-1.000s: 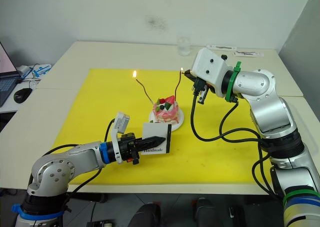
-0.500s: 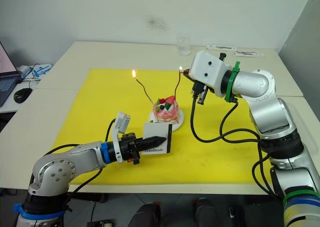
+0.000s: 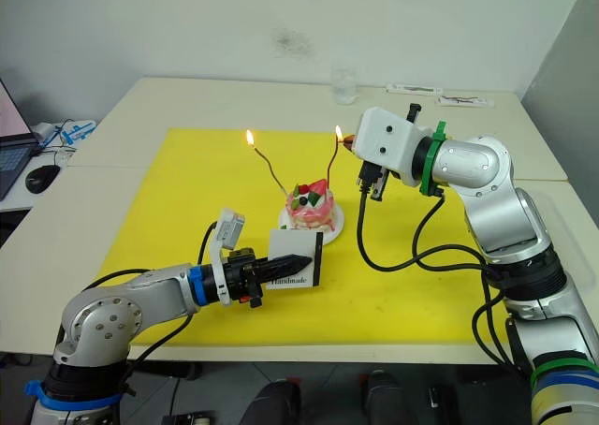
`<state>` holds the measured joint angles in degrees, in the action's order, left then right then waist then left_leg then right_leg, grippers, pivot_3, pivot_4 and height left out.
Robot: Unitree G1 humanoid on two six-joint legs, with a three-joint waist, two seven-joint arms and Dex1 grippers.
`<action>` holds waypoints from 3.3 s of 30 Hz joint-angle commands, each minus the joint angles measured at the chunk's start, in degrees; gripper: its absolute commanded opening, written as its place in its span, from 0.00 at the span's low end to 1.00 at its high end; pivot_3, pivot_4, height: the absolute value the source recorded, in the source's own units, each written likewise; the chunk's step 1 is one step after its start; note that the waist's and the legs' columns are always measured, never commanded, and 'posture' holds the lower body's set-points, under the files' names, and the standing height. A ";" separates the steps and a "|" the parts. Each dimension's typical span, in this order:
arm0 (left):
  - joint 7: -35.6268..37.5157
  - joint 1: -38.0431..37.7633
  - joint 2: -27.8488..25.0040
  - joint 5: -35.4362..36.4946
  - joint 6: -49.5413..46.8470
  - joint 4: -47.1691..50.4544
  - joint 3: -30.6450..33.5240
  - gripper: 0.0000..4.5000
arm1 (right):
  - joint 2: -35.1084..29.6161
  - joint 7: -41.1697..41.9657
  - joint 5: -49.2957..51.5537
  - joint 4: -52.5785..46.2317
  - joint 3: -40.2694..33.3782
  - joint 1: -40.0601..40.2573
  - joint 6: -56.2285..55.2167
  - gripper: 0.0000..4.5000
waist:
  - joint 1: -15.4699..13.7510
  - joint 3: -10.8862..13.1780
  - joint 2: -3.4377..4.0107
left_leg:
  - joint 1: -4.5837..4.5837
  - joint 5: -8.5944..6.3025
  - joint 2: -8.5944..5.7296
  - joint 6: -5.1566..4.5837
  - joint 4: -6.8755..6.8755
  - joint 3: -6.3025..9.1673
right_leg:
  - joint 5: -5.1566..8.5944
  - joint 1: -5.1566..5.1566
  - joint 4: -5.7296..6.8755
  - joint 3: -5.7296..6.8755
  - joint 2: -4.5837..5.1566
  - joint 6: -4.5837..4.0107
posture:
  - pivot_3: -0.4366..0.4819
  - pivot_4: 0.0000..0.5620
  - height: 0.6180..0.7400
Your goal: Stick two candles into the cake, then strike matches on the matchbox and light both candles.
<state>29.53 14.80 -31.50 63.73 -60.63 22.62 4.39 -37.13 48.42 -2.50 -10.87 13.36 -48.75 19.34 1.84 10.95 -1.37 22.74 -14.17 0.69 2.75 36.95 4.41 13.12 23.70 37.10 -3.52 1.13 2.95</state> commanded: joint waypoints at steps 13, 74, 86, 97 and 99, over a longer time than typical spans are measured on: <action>0.65 0.70 0.29 0.23 0.31 1.06 0.16 0.00 | -0.22 0.31 -1.06 0.25 -1.23 -0.61 -1.41 0.01 | 0.00 0.00 0.00 | 0.00 0.00 0.00 0.00 0.00 0.00 | 0.00 0.00 0.00 0.00 0.00 0.00 | 0.48 0.27 1.00; 3.27 4.26 10.48 -6.18 2.38 -3.48 -8.18 0.00 | -3.09 -21.39 2.30 -12.04 -44.05 41.91 30.98 0.22 | 0.04 -0.10 0.13 | -0.38 0.02 -0.07 -0.05 0.07 -0.35 | 0.23 -0.33 -0.02 -0.43 -0.01 0.21 | 0.48 0.27 1.00; 1.94 2.99 11.16 -7.45 2.69 -2.93 -7.56 0.00 | -3.36 -23.78 3.30 -12.56 -43.67 41.21 27.10 1.00 | 0.04 -0.11 0.15 | -0.38 0.02 -0.07 -0.05 0.04 -0.36 | 0.23 -0.31 -0.04 -0.44 -0.01 0.22 | 0.48 0.27 1.00; -6.21 4.54 12.11 -10.39 -4.07 -4.36 -8.53 0.00 | -9.45 -2.61 23.08 -26.30 -41.95 45.87 22.10 1.00 | -0.01 -0.11 0.16 | -0.37 0.02 -0.06 -0.05 0.02 -0.33 | 0.15 -0.32 -0.07 -0.42 -0.02 0.40 | 0.48 0.27 1.00; -7.19 4.76 12.35 -10.95 -4.57 -4.33 -8.34 0.13 | -11.34 -0.18 26.46 -29.04 -39.98 46.72 24.21 1.00 | 0.01 -0.11 0.16 | -0.37 0.02 -0.06 -0.05 0.03 -0.33 | 0.15 -0.32 -0.08 -0.41 -0.02 0.40 | 0.48 0.27 1.00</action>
<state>22.95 18.85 -19.64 52.90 -64.75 17.42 -4.19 -47.24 46.28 20.94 -36.85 -26.73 -2.02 42.51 1.85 10.84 -1.22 22.37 -14.15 0.63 2.69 36.98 4.08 13.28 23.38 37.02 -3.94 1.11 3.34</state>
